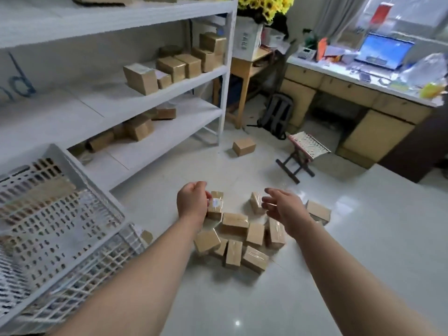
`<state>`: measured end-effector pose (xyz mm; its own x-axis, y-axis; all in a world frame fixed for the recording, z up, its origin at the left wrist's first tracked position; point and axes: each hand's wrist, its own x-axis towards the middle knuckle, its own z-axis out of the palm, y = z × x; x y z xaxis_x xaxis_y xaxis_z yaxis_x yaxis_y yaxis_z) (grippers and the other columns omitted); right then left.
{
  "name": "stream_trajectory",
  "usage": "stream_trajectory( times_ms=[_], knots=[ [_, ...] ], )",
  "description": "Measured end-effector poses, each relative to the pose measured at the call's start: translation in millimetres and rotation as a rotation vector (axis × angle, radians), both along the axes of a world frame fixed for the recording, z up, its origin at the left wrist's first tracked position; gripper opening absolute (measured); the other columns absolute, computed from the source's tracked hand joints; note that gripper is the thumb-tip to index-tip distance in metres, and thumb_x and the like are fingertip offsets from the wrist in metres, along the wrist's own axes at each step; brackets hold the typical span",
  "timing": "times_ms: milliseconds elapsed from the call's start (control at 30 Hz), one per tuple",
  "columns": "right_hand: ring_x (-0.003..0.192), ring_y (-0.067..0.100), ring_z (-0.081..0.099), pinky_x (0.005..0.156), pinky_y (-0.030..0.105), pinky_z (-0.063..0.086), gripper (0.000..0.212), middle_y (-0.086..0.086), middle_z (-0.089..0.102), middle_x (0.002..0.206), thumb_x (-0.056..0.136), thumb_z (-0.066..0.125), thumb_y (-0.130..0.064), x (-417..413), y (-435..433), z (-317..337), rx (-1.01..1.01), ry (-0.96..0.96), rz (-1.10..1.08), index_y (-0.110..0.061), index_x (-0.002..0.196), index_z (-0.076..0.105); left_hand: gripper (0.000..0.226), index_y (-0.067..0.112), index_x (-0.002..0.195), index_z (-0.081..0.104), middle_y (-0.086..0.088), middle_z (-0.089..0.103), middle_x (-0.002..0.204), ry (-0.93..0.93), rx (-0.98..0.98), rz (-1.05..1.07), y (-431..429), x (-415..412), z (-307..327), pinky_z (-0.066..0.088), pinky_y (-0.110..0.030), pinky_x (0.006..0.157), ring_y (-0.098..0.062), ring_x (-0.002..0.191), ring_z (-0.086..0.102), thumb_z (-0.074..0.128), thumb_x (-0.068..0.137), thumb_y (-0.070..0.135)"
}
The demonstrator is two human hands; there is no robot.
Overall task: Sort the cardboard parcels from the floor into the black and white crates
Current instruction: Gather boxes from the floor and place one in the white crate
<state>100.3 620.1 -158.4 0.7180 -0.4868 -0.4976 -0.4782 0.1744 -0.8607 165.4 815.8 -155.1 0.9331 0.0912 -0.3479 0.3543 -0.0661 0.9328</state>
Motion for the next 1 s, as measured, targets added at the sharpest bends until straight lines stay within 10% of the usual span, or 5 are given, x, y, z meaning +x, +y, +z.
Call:
stream_trajectory(
  times_ms=[633,1000],
  knots=[
    [0.106,0.029,0.062,0.095,0.041,0.050,0.022,0.012,0.066,0.110,0.099,0.053,-0.025,44.0,-212.9,-154.5,0.169,0.275,-0.125,-0.013,0.114,0.063,0.017,0.011,0.094,0.061,-0.007,0.062,0.082,0.421,0.219,-0.236,-214.0,86.1,-190.0,0.045,-0.027,0.053,-0.017,0.067,0.055,0.047,0.098,0.020],
    [0.111,0.023,0.058,0.098,0.036,0.048,0.031,0.007,0.063,0.121,0.096,0.060,-0.015,76.6,-263.8,-311.5,0.115,0.412,0.207,-0.011,0.127,0.062,0.018,0.015,0.086,0.061,-0.006,0.060,0.075,0.539,0.262,-0.040,-256.4,80.6,-344.2,0.044,-0.030,0.056,-0.018,0.061,0.051,0.047,0.096,0.013]
  ],
)
